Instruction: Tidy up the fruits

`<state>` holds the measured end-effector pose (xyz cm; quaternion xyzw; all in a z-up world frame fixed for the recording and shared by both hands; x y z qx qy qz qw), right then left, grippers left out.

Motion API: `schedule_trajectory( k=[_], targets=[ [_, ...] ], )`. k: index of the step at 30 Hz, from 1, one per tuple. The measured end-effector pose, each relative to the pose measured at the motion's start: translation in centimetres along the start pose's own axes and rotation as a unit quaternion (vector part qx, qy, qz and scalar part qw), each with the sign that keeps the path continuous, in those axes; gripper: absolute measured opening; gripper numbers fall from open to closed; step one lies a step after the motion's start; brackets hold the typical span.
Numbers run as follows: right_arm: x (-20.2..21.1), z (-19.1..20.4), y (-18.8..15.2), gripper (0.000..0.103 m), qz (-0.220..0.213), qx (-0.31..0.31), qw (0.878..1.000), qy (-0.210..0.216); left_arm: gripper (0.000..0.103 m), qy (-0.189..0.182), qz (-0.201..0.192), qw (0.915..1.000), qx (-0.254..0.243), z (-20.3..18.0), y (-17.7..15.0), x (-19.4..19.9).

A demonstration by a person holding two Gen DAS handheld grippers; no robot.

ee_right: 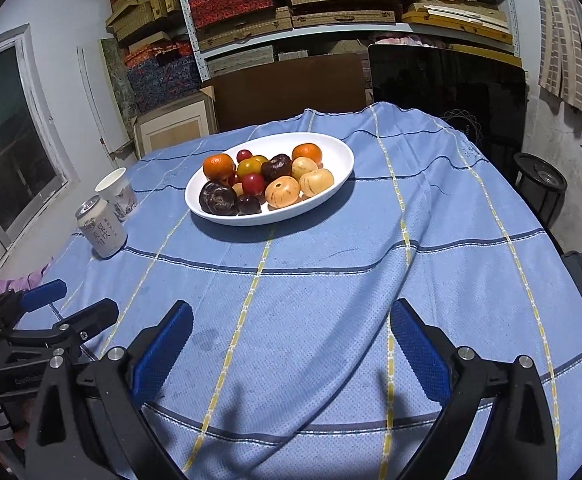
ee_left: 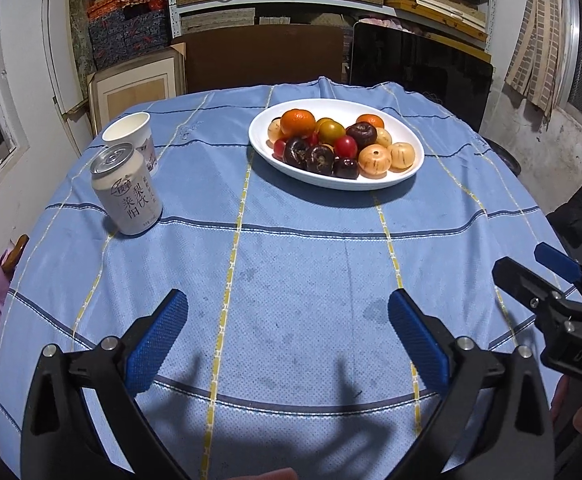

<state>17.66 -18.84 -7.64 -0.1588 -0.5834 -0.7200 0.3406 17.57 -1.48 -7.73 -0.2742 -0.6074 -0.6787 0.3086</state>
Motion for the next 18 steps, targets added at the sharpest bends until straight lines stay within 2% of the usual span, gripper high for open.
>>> schedule_trajectory(
  k=[10,18],
  targets=[
    [-0.3,0.0,-1.2,0.100,0.012,0.006,1.000,-0.010,0.098,-0.012,-0.001,0.9999,0.004,-0.2,-0.2,0.5],
    [-0.2,0.0,-1.4,0.100,0.014,0.004,1.000,-0.009,0.098,-0.005,-0.010,0.9999,0.004,-0.1,-0.4,1.0]
  ],
)
Point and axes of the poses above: each gripper's, at about its wrist camera, not at the fingertips, and x roughly against the way its jaws point, z to its left, y to its top, the point moved 10 cm from there along -x, roughly the way its jaws point, and after that the axes turned 7 degrees about y, right-handed, at the moved point
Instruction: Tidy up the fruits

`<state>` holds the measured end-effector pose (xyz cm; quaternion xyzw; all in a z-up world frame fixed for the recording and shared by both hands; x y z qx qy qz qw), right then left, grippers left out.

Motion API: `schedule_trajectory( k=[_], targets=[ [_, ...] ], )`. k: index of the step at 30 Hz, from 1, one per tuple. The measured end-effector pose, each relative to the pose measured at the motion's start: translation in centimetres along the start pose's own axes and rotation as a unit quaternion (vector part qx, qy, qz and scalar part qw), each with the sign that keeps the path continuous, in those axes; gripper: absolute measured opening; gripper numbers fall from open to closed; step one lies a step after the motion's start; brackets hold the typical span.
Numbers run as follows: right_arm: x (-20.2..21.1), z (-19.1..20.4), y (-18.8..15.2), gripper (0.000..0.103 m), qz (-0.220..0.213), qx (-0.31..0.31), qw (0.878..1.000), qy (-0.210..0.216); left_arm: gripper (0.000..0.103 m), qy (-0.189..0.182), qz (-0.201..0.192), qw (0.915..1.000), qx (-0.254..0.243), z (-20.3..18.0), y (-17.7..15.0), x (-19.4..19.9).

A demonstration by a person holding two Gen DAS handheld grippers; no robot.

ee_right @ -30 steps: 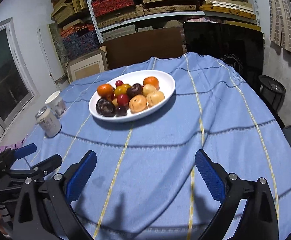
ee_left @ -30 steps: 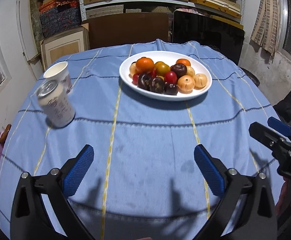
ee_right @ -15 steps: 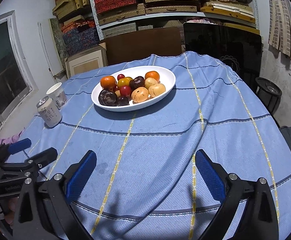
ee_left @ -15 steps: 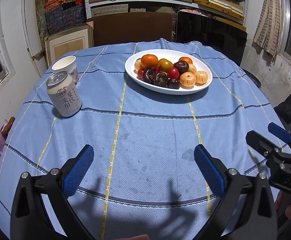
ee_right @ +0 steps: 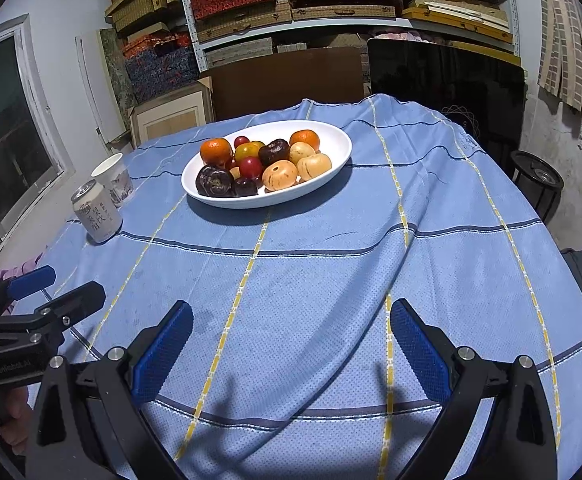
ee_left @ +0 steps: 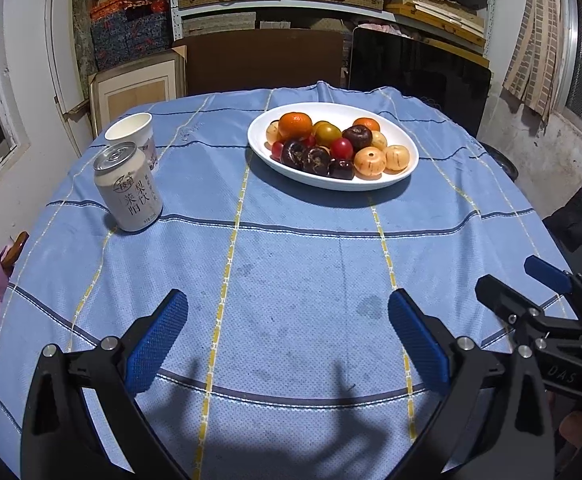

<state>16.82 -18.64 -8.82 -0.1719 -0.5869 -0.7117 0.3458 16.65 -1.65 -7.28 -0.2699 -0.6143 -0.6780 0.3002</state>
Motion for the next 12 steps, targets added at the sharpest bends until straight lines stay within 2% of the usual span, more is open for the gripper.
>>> schedule_trajectory(
  k=[12],
  targets=[
    [0.08,-0.38,-0.87,0.100,0.006,-0.005,1.000,-0.009,0.098,0.005,0.002,1.0000,0.001,0.41,-0.27,0.11]
  ],
)
Point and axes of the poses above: each gripper's, at about its wrist camera, not at the fingertips, and x roughly against the way its jaws point, z to its left, y to its top, the point moved 10 cm from there along -x, roughly the way its jaws point, and after that the axes turned 7 degrees about y, right-handed, at the moved point
